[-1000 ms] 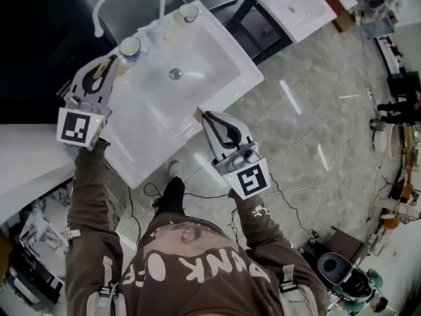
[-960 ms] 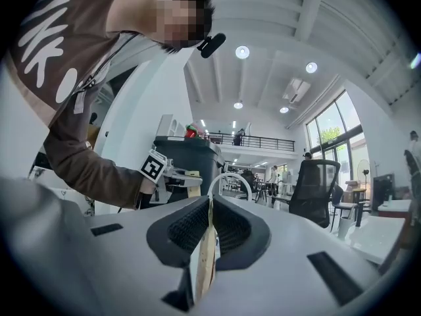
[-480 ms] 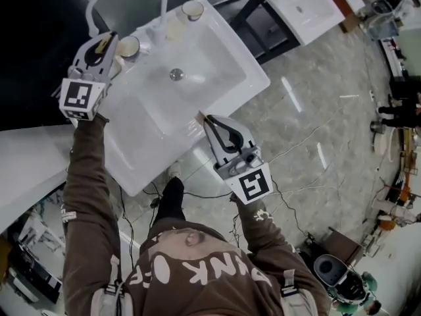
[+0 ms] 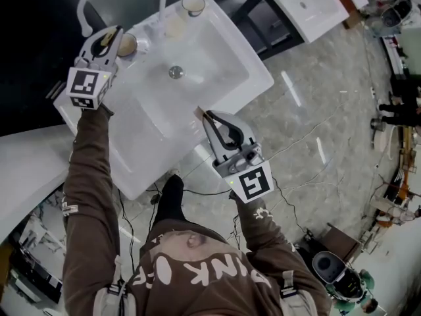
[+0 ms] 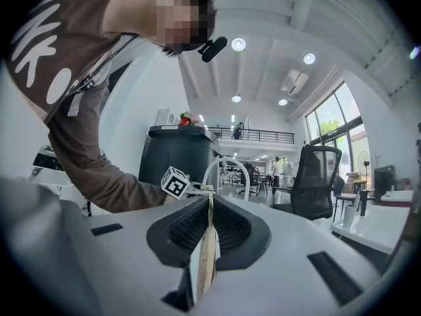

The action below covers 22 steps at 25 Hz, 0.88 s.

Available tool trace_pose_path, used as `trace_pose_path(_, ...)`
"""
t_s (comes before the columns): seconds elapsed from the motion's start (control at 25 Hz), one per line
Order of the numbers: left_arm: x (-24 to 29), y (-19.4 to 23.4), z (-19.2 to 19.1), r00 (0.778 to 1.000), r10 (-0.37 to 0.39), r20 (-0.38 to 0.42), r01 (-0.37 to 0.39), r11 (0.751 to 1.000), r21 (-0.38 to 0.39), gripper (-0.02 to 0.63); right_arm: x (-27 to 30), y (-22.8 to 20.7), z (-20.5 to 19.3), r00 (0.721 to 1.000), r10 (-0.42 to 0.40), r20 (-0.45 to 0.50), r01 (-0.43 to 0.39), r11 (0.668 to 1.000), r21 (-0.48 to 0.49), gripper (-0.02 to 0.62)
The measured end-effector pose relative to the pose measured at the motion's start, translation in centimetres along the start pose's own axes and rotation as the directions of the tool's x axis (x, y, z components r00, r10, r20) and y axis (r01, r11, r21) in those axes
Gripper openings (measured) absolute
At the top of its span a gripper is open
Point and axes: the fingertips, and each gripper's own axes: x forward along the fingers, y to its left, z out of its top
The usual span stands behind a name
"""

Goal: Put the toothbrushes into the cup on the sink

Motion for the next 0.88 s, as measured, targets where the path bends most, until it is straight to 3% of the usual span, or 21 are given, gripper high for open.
trace_pose_path(0.36, 1.2, -0.8, -3.0, 1.000, -0.008, 0.003, 0.008, 1.000, -0.015, 0.005, 1.3, -0.6, -1.3, 1.000, -0.005, -0.003, 0.005, 1.000, 0.002, 0.028)
trace_pose_path(0.6, 1.8, -0.8, -2.3, 1.000, -0.007, 0.019, 0.007, 1.000, 0.013, 0.006, 3.1, -2.6, -1.7, 1.000, -0.016, 0.008, 0.016, 1.000, -0.027, 0.028)
trace_pose_path(0.88, 1.8, -1.0, -2.3, 1.000, -0.014, 0.021, 0.014, 1.000, 0.018, 0.066, 7.5, -7.0, 0.2, 0.997, -0.015, 0.072, 0.023, 0.993, -0.118, 0.028)
